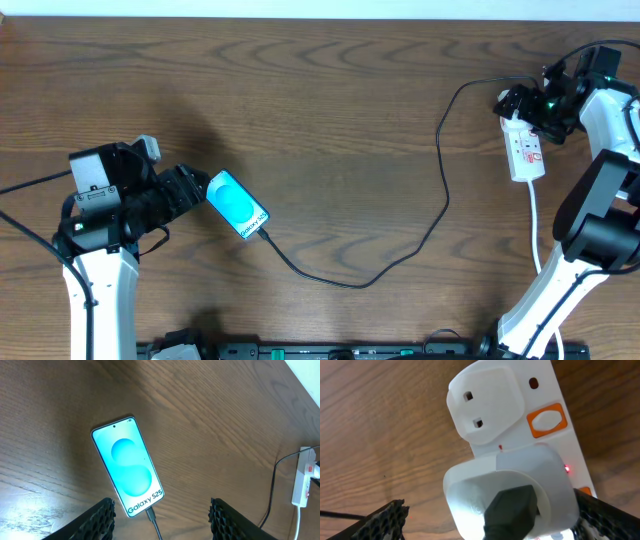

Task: Plug charger to phone and switch on socket

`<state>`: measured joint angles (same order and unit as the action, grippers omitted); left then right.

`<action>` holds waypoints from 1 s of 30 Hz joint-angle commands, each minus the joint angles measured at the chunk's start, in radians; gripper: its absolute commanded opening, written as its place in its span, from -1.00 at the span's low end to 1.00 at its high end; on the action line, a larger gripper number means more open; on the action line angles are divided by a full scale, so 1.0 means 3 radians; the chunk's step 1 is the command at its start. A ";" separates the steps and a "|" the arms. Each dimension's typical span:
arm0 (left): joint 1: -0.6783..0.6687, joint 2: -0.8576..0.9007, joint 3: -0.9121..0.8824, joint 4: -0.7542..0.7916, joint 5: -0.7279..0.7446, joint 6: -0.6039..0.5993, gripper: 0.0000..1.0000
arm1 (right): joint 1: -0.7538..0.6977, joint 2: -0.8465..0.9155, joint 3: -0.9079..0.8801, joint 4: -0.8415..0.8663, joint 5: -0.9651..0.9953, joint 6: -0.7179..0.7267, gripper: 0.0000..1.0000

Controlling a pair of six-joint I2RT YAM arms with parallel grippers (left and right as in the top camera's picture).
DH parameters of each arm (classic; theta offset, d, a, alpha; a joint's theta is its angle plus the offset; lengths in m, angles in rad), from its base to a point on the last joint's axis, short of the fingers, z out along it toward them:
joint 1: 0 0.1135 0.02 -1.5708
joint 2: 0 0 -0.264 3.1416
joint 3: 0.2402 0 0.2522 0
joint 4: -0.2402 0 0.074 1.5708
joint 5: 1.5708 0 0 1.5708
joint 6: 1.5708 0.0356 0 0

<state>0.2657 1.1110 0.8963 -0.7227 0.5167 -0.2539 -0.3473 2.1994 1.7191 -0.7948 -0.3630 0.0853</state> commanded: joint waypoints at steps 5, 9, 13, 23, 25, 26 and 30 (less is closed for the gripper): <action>0.0014 0.0019 0.0017 -0.0009 -0.0043 0.0047 0.23 | 0.0214 0.0432 -0.0048 -0.0071 -0.0490 0.0090 0.99; 0.0014 0.0019 0.0017 -0.0009 -0.0043 0.0047 0.23 | 0.0216 0.0429 -0.0042 -0.0069 -0.0467 0.0156 0.99; 0.0014 0.0019 0.0017 -0.0010 -0.0043 0.0047 0.24 | 0.0174 0.0399 -0.0014 -0.0102 -0.0310 0.0240 0.99; 0.0014 0.0019 0.0017 -0.0006 -0.0043 0.0046 0.23 | 0.0043 -0.0519 -0.0014 -0.0577 0.0426 0.0257 0.99; 0.0014 0.0019 0.0017 -0.0008 -0.0043 0.0046 0.23 | 0.0051 -0.0782 -0.0014 -0.0791 0.0547 0.0320 0.99; 0.0014 0.0019 0.0017 -0.0008 -0.0043 0.0046 0.23 | 0.0056 -0.0937 -0.0014 -0.0926 0.0591 0.0360 0.99; 0.0014 0.0019 0.0017 -0.0009 -0.0043 0.0046 0.24 | 0.0079 -0.1466 -0.0014 -0.1434 0.0632 0.0533 0.99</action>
<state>0.2657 1.1118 0.8963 -0.7246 0.5163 -0.2539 -0.3420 1.8660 1.7100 -1.1629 -0.2058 0.1886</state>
